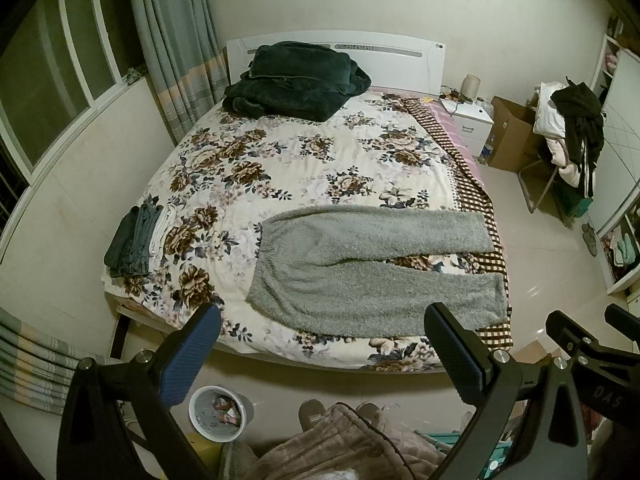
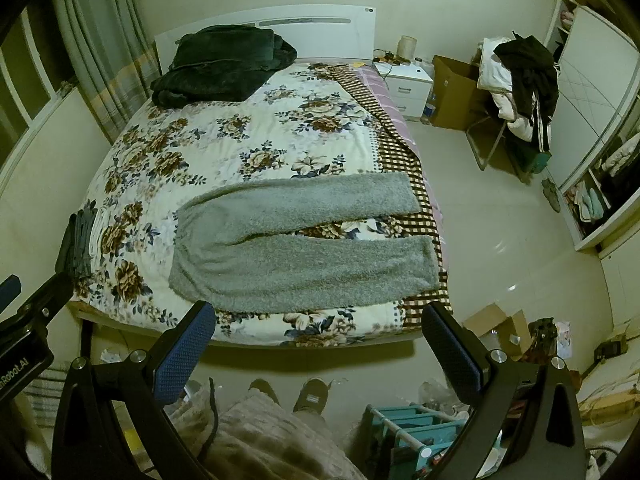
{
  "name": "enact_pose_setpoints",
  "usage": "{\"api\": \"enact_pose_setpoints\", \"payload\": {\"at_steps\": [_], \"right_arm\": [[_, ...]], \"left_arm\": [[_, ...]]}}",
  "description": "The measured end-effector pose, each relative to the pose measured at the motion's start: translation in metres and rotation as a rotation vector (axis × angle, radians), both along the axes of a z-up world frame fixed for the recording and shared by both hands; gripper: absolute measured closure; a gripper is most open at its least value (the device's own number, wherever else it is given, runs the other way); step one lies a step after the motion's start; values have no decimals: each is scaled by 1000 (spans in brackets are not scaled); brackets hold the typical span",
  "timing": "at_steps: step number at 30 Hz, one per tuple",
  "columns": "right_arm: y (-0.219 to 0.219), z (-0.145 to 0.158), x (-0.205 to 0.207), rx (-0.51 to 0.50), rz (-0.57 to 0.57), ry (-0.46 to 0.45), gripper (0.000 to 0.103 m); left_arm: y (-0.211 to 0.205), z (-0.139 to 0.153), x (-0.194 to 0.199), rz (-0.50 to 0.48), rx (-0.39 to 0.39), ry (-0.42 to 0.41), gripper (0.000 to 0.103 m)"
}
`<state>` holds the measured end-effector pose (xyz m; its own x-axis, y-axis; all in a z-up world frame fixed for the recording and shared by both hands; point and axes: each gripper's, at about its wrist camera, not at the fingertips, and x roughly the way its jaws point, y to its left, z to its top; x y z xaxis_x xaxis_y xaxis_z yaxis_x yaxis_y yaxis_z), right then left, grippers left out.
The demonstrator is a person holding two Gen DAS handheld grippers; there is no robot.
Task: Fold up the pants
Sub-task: 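Lower both grippers onto the grey pants legs and close on the fabric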
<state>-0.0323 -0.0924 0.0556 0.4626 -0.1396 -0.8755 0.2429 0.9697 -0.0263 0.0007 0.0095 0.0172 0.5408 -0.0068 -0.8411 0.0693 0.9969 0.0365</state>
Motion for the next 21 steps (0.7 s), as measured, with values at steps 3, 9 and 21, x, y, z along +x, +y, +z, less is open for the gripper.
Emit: {"api": "enact_pose_setpoints", "payload": {"at_steps": [3, 9, 21], "right_arm": [[-4, 1, 2, -10, -7, -11, 0], [-30, -24, 25, -32, -53, -86, 0], [-101, -141, 175, -67, -75, 0, 0]], "left_arm": [[1, 0, 0, 11, 14, -20, 0], [-1, -5, 31, 83, 40, -88, 0], [-45, -104, 158, 149, 172, -27, 0]]}}
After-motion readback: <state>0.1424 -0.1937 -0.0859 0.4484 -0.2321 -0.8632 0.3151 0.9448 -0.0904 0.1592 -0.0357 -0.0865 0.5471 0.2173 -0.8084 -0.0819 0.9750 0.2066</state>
